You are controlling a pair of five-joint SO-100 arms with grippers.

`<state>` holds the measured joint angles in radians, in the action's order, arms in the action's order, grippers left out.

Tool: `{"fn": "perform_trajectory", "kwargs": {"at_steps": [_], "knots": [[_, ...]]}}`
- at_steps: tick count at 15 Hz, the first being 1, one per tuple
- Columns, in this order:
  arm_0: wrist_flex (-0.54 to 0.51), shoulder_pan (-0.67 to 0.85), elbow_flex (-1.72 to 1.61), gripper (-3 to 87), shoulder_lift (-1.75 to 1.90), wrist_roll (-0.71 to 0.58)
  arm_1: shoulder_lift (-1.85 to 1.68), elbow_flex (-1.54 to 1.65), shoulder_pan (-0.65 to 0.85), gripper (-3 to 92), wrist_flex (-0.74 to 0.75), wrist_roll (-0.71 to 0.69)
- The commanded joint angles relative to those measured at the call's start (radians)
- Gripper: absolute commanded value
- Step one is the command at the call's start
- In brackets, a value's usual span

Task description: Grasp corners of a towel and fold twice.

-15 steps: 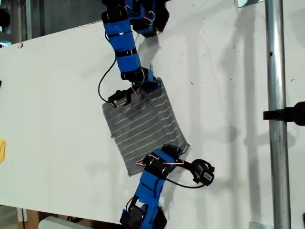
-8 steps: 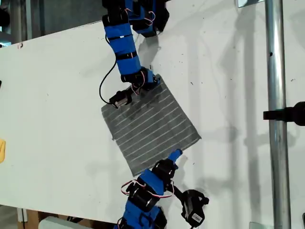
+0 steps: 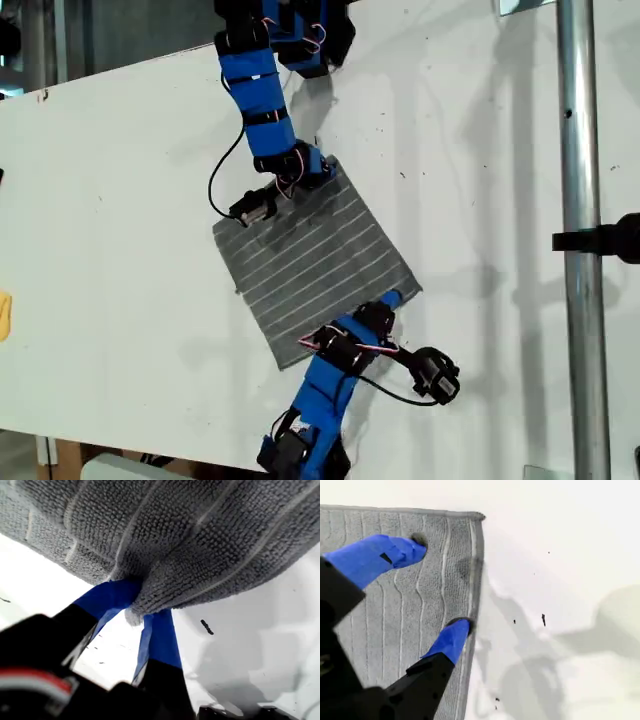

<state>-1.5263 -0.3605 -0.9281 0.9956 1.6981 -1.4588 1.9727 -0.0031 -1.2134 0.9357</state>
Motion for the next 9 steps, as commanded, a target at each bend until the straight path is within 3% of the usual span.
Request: {"fn": "perform_trajectory", "kwargs": {"at_steps": [1, 5, 9], "knots": [[0.067, 0.011, 0.091, 25.0, -0.069, -0.018, 0.006, -0.048, 0.003, -0.2, -0.008, -0.009], [0.158, 0.044, 0.114, 23.2, -0.230, -0.018, 0.020, -0.057, -0.006, -0.2, -0.008, -0.005], [0.104, 0.057, 0.120, 20.8, -0.368, 0.055, 0.025, -0.057, -0.008, -0.2, -0.009, -0.003]]}}
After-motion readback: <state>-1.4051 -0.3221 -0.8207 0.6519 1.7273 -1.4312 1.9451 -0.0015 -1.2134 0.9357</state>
